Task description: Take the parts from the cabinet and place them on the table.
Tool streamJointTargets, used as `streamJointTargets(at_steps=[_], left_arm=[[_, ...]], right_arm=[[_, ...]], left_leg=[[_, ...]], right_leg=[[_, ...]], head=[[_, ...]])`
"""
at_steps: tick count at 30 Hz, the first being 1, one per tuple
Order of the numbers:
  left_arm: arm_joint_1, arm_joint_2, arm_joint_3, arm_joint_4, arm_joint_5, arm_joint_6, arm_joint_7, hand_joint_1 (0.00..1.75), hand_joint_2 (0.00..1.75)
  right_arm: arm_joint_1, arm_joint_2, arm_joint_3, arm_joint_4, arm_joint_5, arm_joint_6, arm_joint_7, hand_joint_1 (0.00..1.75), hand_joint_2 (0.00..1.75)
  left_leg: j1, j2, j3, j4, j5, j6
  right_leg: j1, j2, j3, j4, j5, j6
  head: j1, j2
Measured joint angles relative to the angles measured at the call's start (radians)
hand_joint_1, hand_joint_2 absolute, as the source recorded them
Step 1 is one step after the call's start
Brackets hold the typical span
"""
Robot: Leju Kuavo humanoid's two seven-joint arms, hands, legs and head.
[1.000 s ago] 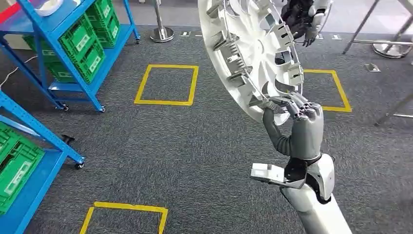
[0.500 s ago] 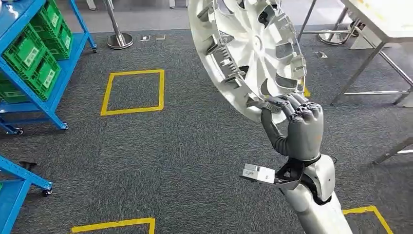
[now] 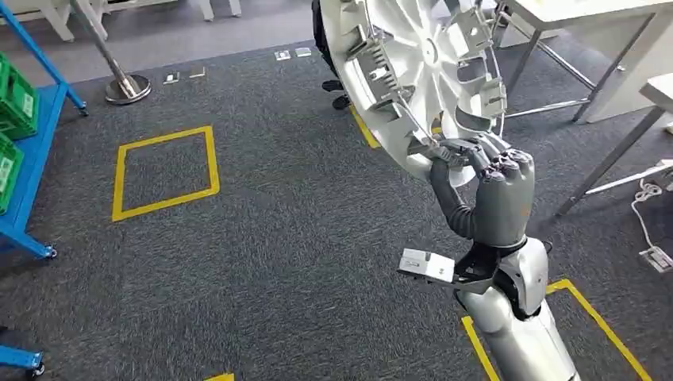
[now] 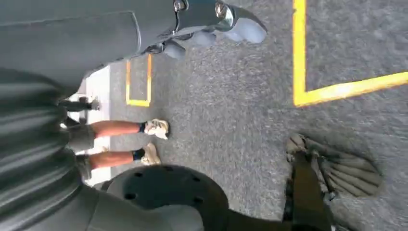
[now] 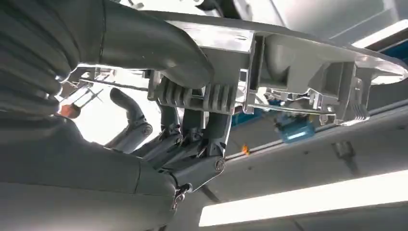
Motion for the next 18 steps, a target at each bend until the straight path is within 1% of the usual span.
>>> streamJointTargets(at_steps=[1,2,3,4,5,6,7,8,9,11,12,13,14,15,16,17,18], left_arm=[[0.001,0.0,0.0,0.0,0.0,0.0,0.002,0.0,1.75],[0.002,0.0,0.0,0.0,0.0,0.0,0.002,0.0,1.75],[0.003,0.0,0.001,0.0,0.0,0.0,0.006,0.0,1.75],[0.003,0.0,0.001,0.0,0.0,0.0,0.005,0.0,1.75],[0.002,0.001,0.002,0.0,0.0,0.0,0.005,0.0,1.75],[0.002,0.002,0.002,0.0,-0.003,0.001,0.005,0.0,1.75],[0.003,0.004,0.002,0.001,-0.005,0.003,0.005,0.0,1.75],[0.005,0.004,0.003,0.002,-0.007,0.005,0.001,0.0,1.75],[0.004,0.004,0.005,0.002,-0.009,0.01,-0.01,0.0,1.75],[0.008,0.005,0.006,0.002,-0.009,0.014,-0.013,0.0,1.75],[0.009,0.005,0.007,0.002,-0.009,0.015,-0.006,0.0,1.75],[0.008,0.006,0.007,0.001,-0.01,0.017,-0.002,0.0,1.75],[0.01,0.006,0.008,0.001,-0.01,0.017,-0.002,0.0,1.75],[0.014,0.006,0.008,0.001,-0.01,0.017,-0.003,0.0,1.75],[0.017,0.006,0.008,0.001,-0.01,0.018,-0.004,0.0,1.75],[0.02,0.007,0.009,0.001,-0.01,0.018,-0.004,0.0,1.75],[0.02,0.008,0.01,0.001,-0.01,0.018,-0.002,0.0,1.75]], right_arm=[[0.0,0.001,0.002,0.0,0.003,0.0,-0.001,1.75,1.75],[0.0,0.001,0.002,0.0,0.003,0.0,-0.002,1.75,1.75],[0.0,0.001,0.002,0.0,0.003,0.001,-0.001,1.75,1.75],[0.0,0.001,0.002,0.0,0.003,0.001,-0.001,1.75,1.75],[0.0,0.001,0.002,0.0,0.003,0.001,0.0,1.75,1.75],[0.0,0.001,0.002,0.0,0.005,0.001,0.001,1.75,1.75],[0.0,0.001,0.002,0.0,0.005,0.001,0.002,1.75,1.75],[-0.001,0.001,0.002,0.0,0.006,0.0,0.002,1.75,1.75],[-0.001,0.001,0.003,0.0,0.007,-0.001,0.003,1.75,1.75],[0.003,0.001,0.002,0.0,0.007,-0.003,0.007,1.75,1.75],[0.003,0.0,0.001,-0.001,0.007,-0.003,0.011,1.75,1.75],[0.005,-0.001,-0.001,-0.001,0.007,-0.004,0.012,1.75,1.75],[0.002,-0.001,-0.001,-0.001,0.007,-0.003,0.012,1.75,1.75],[0.001,-0.001,0.0,-0.001,0.006,-0.004,0.011,1.75,1.75],[0.002,-0.001,0.001,-0.001,0.007,-0.004,0.011,1.75,1.75],[0.003,-0.001,0.002,-0.001,0.007,-0.004,0.011,1.75,1.75],[0.004,-0.001,0.002,-0.001,0.008,-0.004,0.01,1.75,1.75]], left_leg=[[0.0,-0.004,-0.045,0.089,-0.035,-0.002],[0.0,-0.005,-0.077,0.146,-0.046,-0.003],[0.0,-0.005,-0.088,0.154,-0.029,-0.003],[0.002,-0.006,-0.075,0.115,0.008,-0.003],[0.004,-0.011,-0.04,0.028,0.063,-0.002],[0.009,-0.031,0.003,-0.072,0.114,-0.003],[0.017,-0.087,0.029,-0.142,0.131,-0.005],[0.017,-0.11,0.036,-0.159,0.118,-0.003],[0.016,-0.097,0.037,-0.154,0.12,0.004],[0.006,-0.072,0.04,-0.153,0.122,0.021],[0.011,-0.056,0.042,-0.164,0.128,0.031],[0.011,-0.041,0.046,-0.169,0.13,0.037],[0.009,-0.03,0.046,-0.17,0.13,0.044],[0.006,-0.015,0.046,-0.17,0.129,0.046],[0.003,0.002,0.046,-0.169,0.127,0.05],[0.001,0.02,0.046,-0.168,0.125,0.052],[0.0,0.035,0.046,-0.167,0.124,0.052]], right_leg=[[0.0,0.014,0.0,0.0,0.0,0.0],[0.001,0.028,0.0,0.001,0.0,0.0],[0.0,0.044,0.0,0.002,0.0,0.0],[0.0,0.06,0.001,0.002,-0.001,0.001],[-0.002,0.077,0.002,0.004,-0.002,0.003],[-0.004,0.092,0.003,0.008,-0.004,0.007],[-0.006,0.104,0.0,0.011,-0.006,0.013],[-0.002,0.119,-0.008,0.02,-0.007,0.021],[-0.006,0.132,-0.014,0.016,-0.003,0.029],[-0.013,0.158,-0.017,0.006,0.007,0.046],[-0.014,0.169,-0.021,0.006,0.007,0.053],[-0.008,0.111,-0.026,0.025,-0.005,0.051],[-0.003,0.053,-0.05,0.073,-0.037,0.053],[-0.002,0.02,-0.089,0.154,-0.078,0.056],[-0.003,0.007,-0.131,0.243,-0.116,0.057],[-0.003,0.003,-0.165,0.313,-0.138,0.057],[-0.003,0.001,-0.176,0.334,-0.134,0.057]], head=[[0.0,0.0],[0.0,0.0],[0.0,0.0],[0.0,0.0],[0.0,0.0],[0.0,0.0],[0.0,0.0],[-0.001,0.0],[0.0,0.0],[-0.001,0.0],[-0.001,0.0],[0.0,0.0],[0.006,0.0],[0.006,0.0],[0.006,0.0],[0.006,0.0],[0.006,0.0]])
